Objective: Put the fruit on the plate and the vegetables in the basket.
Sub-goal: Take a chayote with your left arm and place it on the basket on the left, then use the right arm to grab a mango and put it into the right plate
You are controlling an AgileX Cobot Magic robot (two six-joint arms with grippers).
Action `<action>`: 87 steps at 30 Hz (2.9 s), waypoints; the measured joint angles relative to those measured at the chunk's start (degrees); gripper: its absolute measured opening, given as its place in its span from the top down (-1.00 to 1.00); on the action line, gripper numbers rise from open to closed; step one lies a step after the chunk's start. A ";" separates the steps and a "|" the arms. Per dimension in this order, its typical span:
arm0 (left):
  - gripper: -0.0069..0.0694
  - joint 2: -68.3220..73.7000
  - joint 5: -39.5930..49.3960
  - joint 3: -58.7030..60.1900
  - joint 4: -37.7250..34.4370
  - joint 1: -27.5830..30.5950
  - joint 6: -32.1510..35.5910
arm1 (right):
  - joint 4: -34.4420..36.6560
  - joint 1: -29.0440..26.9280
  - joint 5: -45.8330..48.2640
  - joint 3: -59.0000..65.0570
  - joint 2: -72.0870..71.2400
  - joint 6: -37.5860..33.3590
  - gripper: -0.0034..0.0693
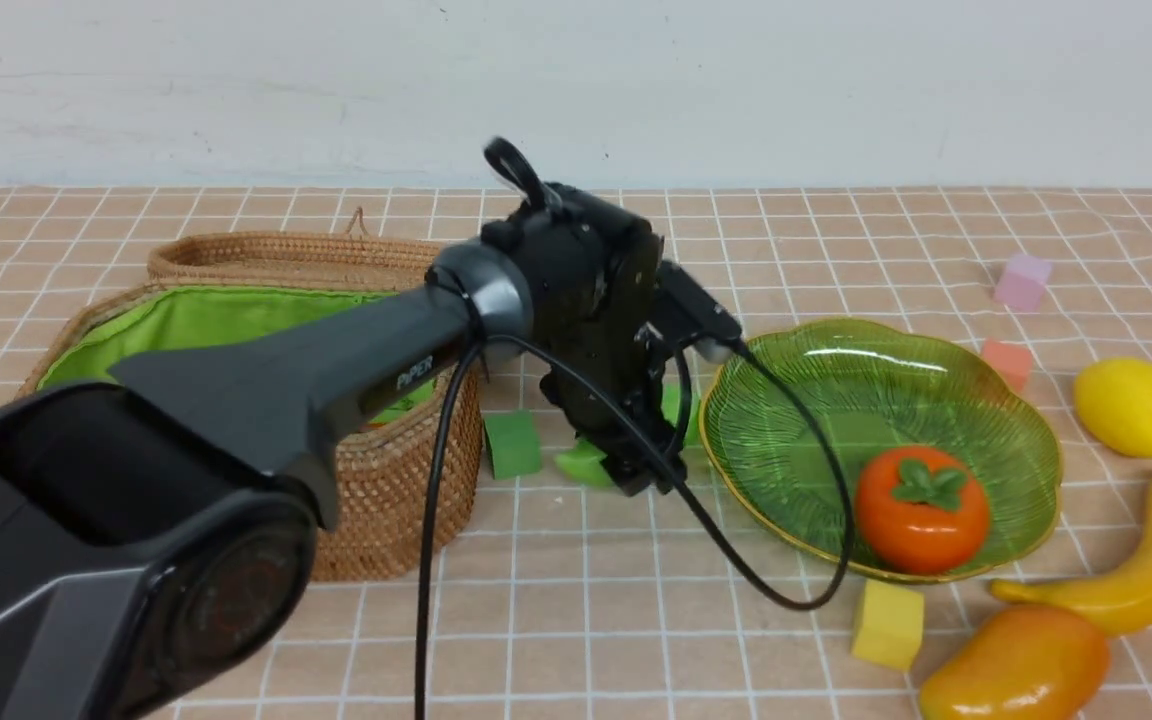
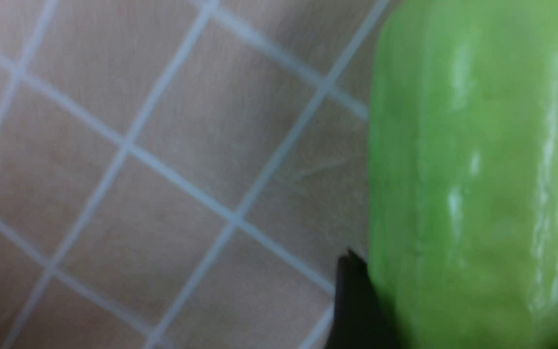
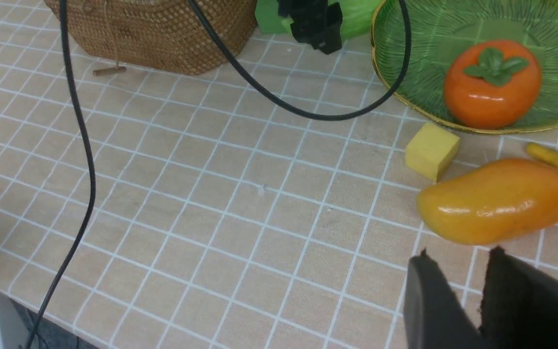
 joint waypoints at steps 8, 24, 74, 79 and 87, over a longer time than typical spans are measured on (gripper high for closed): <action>-0.30 -4.95 3.41 0.00 4.92 0.00 -5.59 | 0.15 0.00 -0.23 0.00 0.00 0.00 0.36; -0.30 -36.04 12.76 23.22 3.82 17.26 22.87 | 1.01 0.00 -3.61 0.00 0.00 -1.71 0.34; 0.85 -81.60 -19.84 75.15 -3.94 -17.82 -20.04 | -14.75 -2.50 -27.96 -0.13 69.07 36.70 -0.84; 0.85 -81.60 -19.84 75.15 -3.94 -17.82 -19.99 | -14.75 -2.50 -27.95 -0.64 70.41 35.98 -0.79; 0.85 -81.80 -19.92 75.15 -3.71 -17.82 -19.87 | -13.86 -2.50 -18.94 -0.05 63.04 29.83 -0.79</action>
